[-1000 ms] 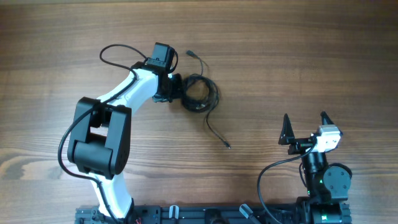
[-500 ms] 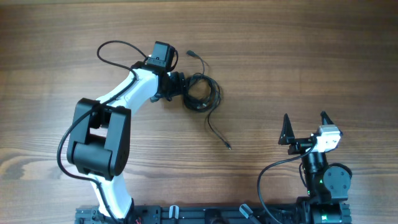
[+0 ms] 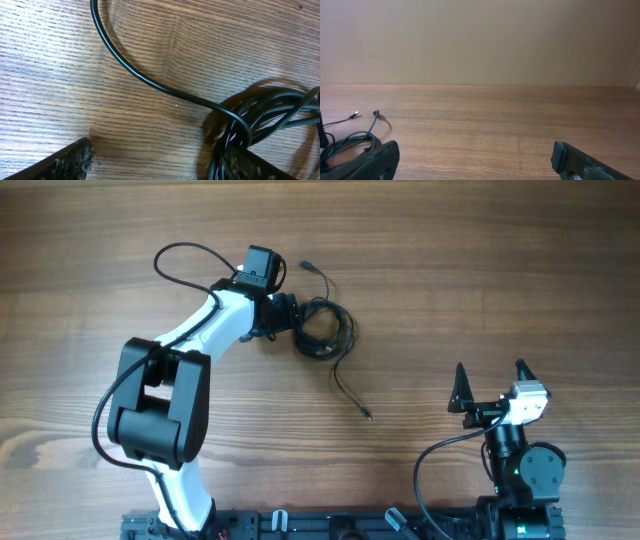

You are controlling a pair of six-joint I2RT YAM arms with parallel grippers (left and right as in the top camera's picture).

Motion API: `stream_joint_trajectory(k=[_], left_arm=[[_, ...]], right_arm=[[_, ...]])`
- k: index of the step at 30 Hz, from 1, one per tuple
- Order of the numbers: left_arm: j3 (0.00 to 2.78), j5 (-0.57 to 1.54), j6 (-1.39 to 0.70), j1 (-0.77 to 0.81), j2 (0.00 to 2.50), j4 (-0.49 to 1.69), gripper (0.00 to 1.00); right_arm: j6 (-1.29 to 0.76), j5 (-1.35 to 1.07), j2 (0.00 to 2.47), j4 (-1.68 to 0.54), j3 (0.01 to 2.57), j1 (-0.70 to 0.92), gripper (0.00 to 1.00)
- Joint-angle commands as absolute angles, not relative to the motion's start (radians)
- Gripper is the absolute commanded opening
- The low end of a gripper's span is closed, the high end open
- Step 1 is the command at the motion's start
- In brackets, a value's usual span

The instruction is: Untangle cables

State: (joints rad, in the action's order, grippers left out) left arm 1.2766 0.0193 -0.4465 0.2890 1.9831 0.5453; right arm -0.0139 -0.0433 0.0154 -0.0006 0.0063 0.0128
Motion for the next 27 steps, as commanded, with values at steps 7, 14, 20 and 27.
stream_joint_trajectory(k=[7,14,20,27], left_arm=[[1.276,0.000,-0.441,0.289,1.977,0.544,0.89],[1.276,-0.056,-0.441,0.288,1.977,0.541,1.00],[1.277,-0.050,-0.449,0.266,1.977,0.526,1.00],[1.277,-0.046,-0.452,0.239,1.977,0.528,0.95]], right_arm=[[-0.026,-0.027,0.007,0.003,0.005,0.019,1.00],[-0.027,-0.027,0.007,0.003,0.005,0.019,1.00],[-0.027,-0.027,0.007,0.003,0.005,0.019,1.00],[-0.027,-0.027,0.007,0.003,0.005,0.019,1.00]])
